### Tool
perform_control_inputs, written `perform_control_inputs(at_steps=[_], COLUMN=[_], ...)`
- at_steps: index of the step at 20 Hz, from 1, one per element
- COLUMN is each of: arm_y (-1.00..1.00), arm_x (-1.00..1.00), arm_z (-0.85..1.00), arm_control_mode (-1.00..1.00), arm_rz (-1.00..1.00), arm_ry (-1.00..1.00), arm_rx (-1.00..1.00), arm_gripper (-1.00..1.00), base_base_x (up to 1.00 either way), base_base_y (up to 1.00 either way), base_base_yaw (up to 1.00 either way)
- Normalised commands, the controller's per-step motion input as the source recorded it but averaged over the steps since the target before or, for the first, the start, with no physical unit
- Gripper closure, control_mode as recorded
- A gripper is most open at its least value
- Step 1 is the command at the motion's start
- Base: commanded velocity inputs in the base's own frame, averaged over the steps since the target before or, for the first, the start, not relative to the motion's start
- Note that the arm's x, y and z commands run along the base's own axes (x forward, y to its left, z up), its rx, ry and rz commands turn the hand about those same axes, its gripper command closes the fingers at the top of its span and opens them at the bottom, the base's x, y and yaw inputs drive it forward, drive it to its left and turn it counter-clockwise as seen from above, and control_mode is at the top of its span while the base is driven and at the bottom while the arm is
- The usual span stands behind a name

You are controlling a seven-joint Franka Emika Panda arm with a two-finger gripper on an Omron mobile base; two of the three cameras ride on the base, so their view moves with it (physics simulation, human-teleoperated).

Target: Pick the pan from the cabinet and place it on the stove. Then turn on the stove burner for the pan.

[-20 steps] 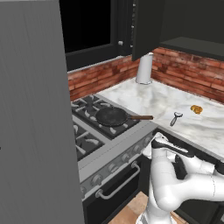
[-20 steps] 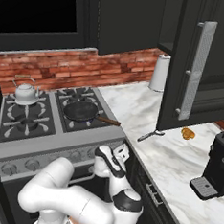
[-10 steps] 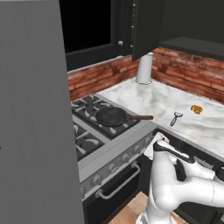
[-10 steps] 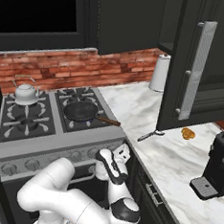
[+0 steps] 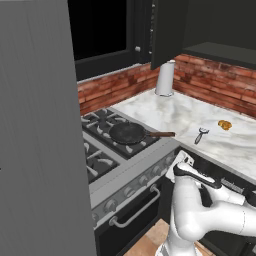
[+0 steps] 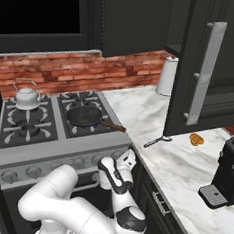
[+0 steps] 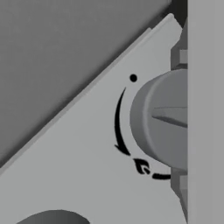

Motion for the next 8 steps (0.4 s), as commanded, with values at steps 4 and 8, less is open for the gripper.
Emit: perform_control_inputs(at_steps=[4,8], arm_y=[0.23,0.00], arm_x=[-0.22,-0.37], arm_z=[0.00,0.00], arm_control_mode=[-1.00,-1.00], arm_rz=[0.00,0.00], arm_ry=[-0.29,-0.24], arm_rx=[-0.23,-0.16], arm_gripper=[-1.00,-1.00], base_base_x=[0.00,0.00], base_base_y=[0.00,0.00], base_base_yaw=[0.00,0.00])
